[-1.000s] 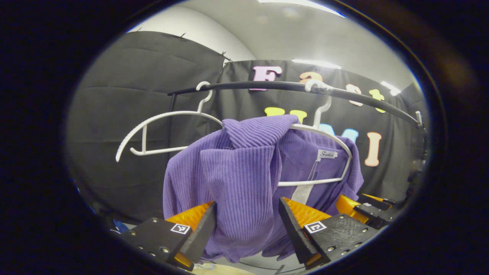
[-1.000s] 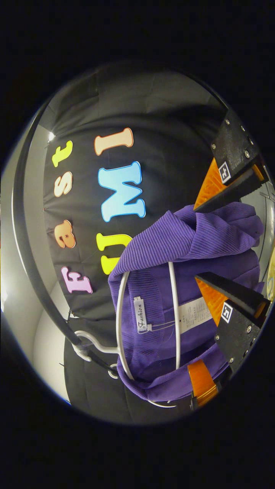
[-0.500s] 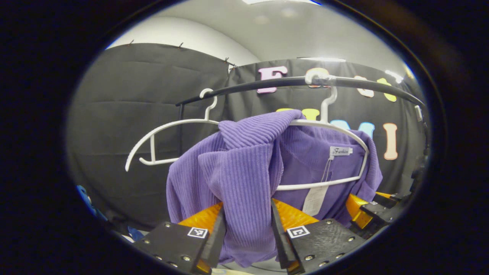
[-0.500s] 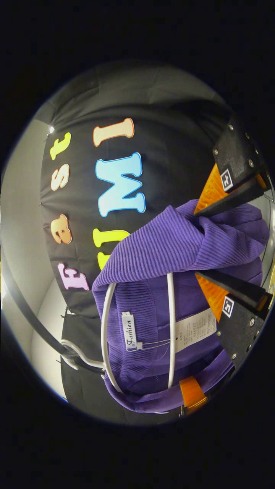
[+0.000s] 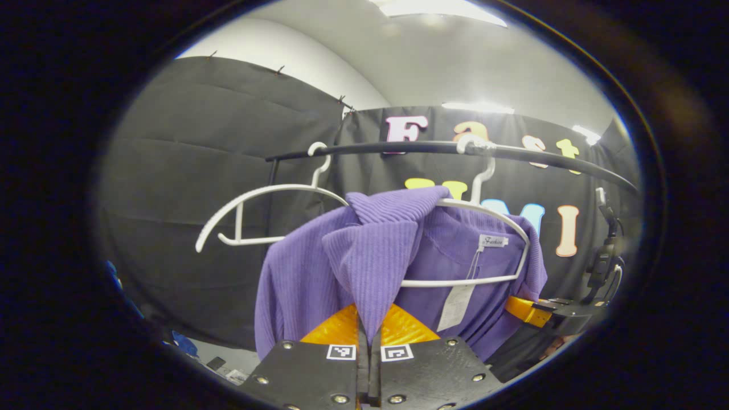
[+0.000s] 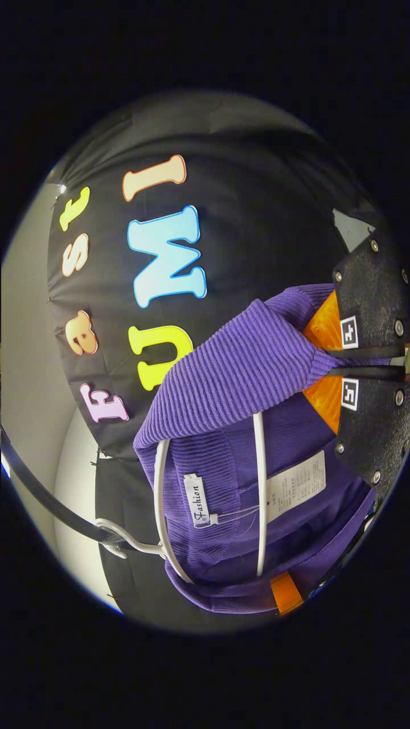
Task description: Grasp the clothes on the hanger with both hands and then place them into the laundry hamper below.
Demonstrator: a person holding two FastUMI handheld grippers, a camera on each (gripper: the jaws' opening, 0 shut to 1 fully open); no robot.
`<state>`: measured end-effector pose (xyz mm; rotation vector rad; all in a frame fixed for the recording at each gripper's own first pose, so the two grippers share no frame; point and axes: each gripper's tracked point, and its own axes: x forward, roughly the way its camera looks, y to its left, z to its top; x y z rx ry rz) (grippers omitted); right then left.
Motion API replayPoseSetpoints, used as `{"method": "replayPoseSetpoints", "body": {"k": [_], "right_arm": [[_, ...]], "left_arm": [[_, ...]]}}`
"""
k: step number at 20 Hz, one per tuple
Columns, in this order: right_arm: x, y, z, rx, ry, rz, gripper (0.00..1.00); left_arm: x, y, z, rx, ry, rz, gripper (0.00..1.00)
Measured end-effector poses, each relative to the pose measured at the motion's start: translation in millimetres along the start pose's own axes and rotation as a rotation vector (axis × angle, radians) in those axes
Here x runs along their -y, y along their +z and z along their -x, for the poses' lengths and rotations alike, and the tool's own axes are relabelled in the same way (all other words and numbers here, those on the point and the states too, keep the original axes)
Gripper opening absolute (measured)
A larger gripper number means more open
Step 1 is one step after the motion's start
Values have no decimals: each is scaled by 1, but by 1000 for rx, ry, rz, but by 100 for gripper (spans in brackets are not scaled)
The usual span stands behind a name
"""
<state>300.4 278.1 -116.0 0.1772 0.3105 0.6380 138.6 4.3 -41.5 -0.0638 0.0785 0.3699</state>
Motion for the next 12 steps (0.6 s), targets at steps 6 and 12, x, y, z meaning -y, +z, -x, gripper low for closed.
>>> {"method": "replayPoseSetpoints", "body": {"k": [6, 12], "right_arm": [[2, 6, 19, 16, -41, -7, 0], [14, 23, 50, 71, -166, 7, 0]], "left_arm": [[3, 13, 15, -13, -79, 4, 6], [-26, 63, 40, 37, -156, 52, 6]]}}
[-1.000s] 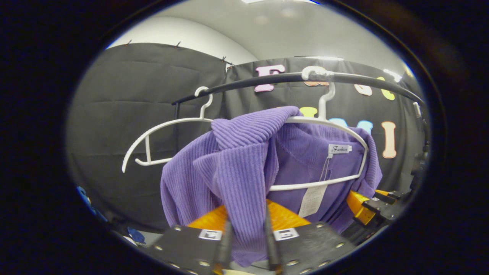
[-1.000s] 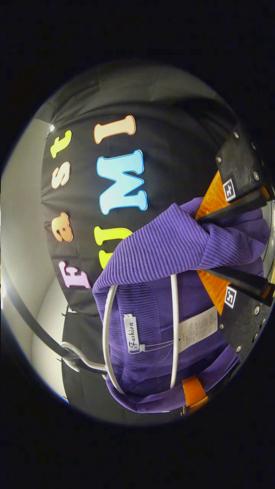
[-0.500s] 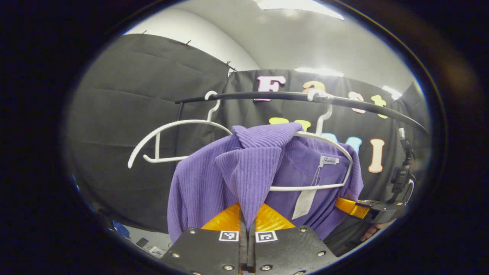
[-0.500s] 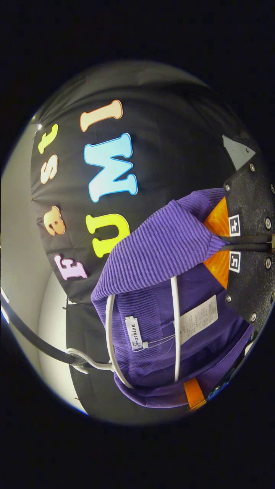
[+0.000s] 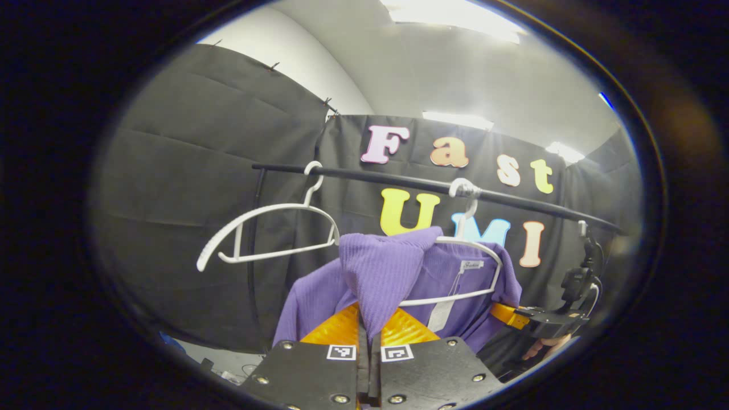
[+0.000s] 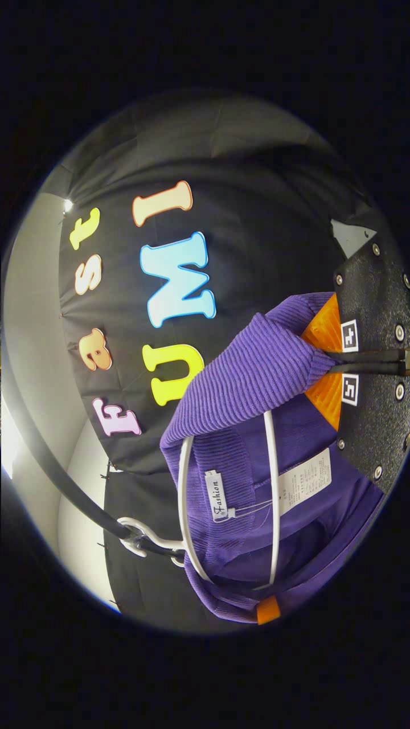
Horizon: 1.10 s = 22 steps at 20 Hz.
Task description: Grasp the clothes on the hanger with both hands and then place them into the laundry hamper below.
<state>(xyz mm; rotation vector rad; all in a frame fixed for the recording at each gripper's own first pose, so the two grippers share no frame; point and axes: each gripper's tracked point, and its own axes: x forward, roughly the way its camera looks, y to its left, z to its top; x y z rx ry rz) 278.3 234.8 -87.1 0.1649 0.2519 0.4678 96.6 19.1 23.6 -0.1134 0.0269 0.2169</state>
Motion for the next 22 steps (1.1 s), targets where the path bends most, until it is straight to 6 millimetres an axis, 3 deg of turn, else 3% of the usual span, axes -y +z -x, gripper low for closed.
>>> {"method": "replayPoseSetpoints", "body": {"k": [3, 4, 8, 11, 13, 14, 16, 17, 18, 19, 20, 22], "right_arm": [[5, 7, 9, 15, -49, 15, 0], [3, 9, 11, 17, -58, 11, 0], [-6, 25, 31, 63, -101, 28, 0], [-21, 32, 45, 99, -113, 1, 0], [-32, 35, 49, 111, -112, 7, 0], [-38, 34, 52, 113, -111, 11, 0], [-49, 39, 56, 126, -110, 10, 0], [-54, 43, 57, 137, -109, 8, 0], [-58, 45, 57, 143, -109, 5, 0], [-63, 48, 57, 150, -108, 1, 0], [-67, 51, 56, 155, -107, -1, 0], [-74, 55, 58, 169, -113, -5, 0]], "left_arm": [[-18, 23, -1, 28, -19, 17, 6], [-22, 28, -3, 31, -20, 19, 1], [-32, 47, -15, 55, -27, -21, 1], [-43, 66, -18, 78, -42, -12, 5], [-52, 76, -22, 91, -44, -1, 0], [-58, 82, -25, 99, -39, -8, 5], [-68, 92, -31, 110, -38, -18, 6], [-74, 99, -30, 116, -41, -15, 1], [-81, 106, -28, 122, -44, -12, 6], [-88, 110, -27, 126, -44, -12, 1], [-94, 113, -26, 132, -42, -17, 6], [-101, 113, -28, 131, -43, -23, 0]]}}
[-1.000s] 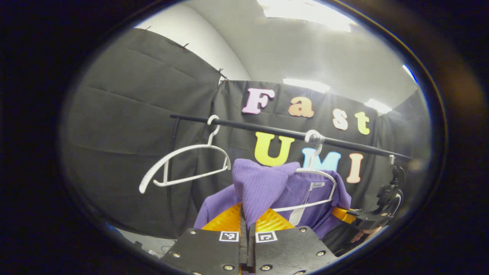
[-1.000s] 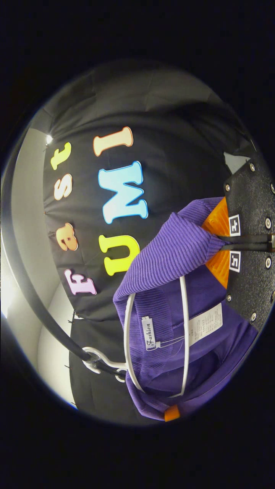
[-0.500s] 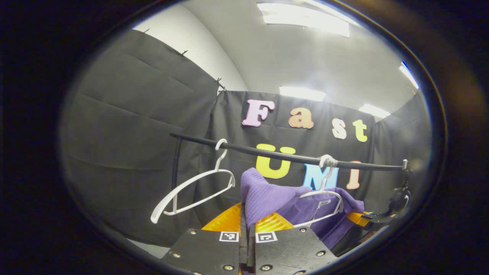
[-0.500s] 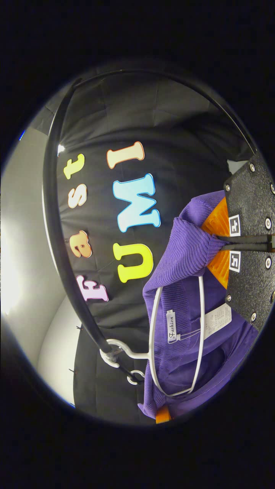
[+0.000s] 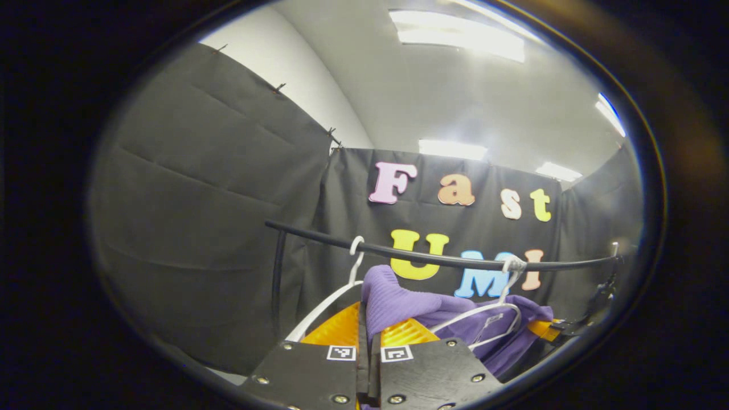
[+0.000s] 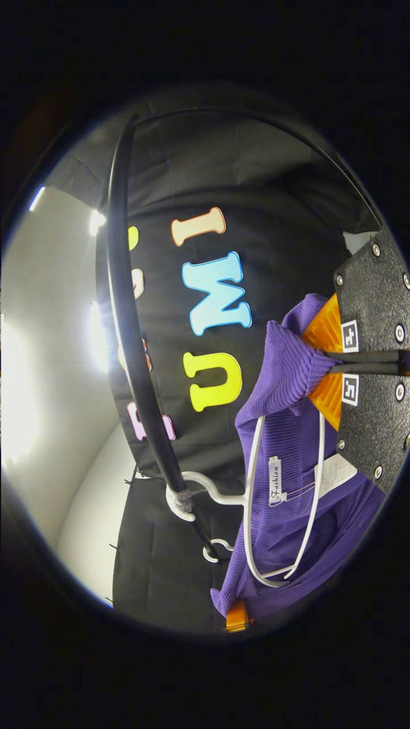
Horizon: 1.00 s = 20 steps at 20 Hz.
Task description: Grasp the clothes on the hanger with both hands and then place them into the laundry hamper below.
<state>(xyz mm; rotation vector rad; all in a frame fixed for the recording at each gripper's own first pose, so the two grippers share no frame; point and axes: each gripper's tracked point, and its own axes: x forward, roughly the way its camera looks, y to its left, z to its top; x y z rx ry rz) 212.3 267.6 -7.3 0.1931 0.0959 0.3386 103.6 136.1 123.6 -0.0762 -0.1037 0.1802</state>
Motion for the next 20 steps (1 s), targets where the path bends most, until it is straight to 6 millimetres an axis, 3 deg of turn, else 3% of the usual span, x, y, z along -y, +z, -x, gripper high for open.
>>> {"method": "replayPoseSetpoints", "body": {"k": [8, 9, 11, 15, 16, 19, 20], "right_arm": [[-19, 9, 3, 22, -16, 26, 0], [-18, 8, 3, 19, -20, 29, 0], [-17, 9, 4, 16, -29, 26, 0], [-13, 10, 6, 13, -45, 36, 0], [-12, 11, 7, 14, -47, 36, 0], [-2, 12, 6, 17, -61, 45, 0], [2, 14, 6, 20, -64, 46, 0]], "left_arm": [[-42, -31, -3, -50, -1, 40, 1], [-43, -37, -3, -58, -7, 40, 5], [-45, -49, -3, -76, -16, 24, 1], [-44, -76, -4, -111, -30, 27, 1], [-44, -84, -5, -122, -30, 34, 6], [-41, -105, 3, -164, -31, 51, 1], [-39, -109, 5, -171, -32, 52, 5]]}}
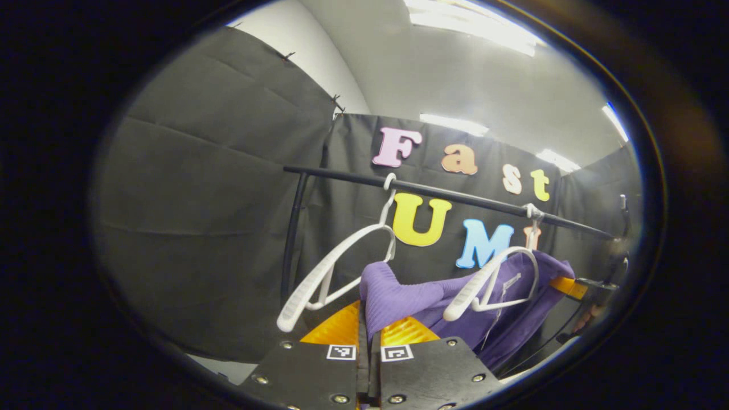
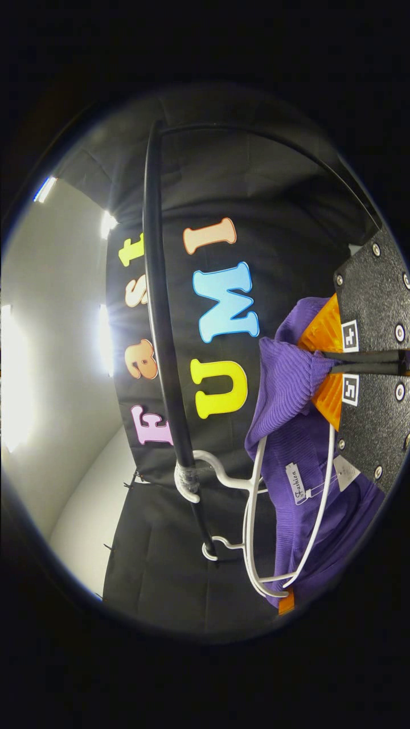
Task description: Grasp the clothes on the hanger with both hands and then place them into the laundry hamper below.
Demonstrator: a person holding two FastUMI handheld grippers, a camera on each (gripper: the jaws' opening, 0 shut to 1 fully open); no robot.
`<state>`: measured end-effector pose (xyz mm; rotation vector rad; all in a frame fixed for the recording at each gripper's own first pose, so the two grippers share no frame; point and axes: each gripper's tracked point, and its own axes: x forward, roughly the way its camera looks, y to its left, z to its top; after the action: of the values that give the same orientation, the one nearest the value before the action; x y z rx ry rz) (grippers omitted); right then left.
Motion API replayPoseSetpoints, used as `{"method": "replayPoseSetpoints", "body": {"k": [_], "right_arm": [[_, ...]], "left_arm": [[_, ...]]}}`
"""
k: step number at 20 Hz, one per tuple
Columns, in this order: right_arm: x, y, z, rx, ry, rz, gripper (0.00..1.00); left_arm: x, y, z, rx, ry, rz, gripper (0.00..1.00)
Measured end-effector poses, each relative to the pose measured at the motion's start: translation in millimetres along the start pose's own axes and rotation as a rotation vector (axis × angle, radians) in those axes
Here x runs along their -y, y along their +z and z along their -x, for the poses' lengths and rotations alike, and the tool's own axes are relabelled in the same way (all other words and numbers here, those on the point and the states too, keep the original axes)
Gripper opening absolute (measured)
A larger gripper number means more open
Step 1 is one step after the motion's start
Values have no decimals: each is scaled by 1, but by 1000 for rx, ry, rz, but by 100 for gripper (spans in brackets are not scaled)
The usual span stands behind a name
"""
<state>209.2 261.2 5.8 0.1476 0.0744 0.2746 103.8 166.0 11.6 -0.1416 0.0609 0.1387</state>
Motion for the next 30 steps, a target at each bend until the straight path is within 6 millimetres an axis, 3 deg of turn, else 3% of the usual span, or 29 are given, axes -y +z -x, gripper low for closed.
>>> {"method": "replayPoseSetpoints", "body": {"k": [1, 6, 16, 18, 21, 24, 25, 26, 30], "right_arm": [[3, 1, 0, 3, -3, 1, 0], [28, 4, -5, 13, -11, 14, 0], [90, 5, -18, 19, -30, 22, 0], [103, 8, -19, 33, -33, 28, 0], [124, 6, -26, 37, -31, 10, 0], [144, -4, -29, 25, -28, 0, 0], [152, -7, -30, 20, -27, 0, 0], [161, -14, -29, 13, -33, 0, 0], [181, -45, -22, -56, -14, -45, 0]], "left_arm": [[2, -6, 0, -6, 1, 1, 1], [20, -27, 0, -40, 6, 14, 1], [79, -42, -8, -35, 21, 19, 1], [98, -45, -12, -36, 26, 17, 1], [119, -65, -15, -76, 52, 4, 1], [146, -75, -9, -84, 54, 18, 1], [156, -77, -8, -84, 55, 5, 5], [164, -79, -7, -87, 59, -12, 1], [192, -92, -5, -121, 62, -26, 1]]}}
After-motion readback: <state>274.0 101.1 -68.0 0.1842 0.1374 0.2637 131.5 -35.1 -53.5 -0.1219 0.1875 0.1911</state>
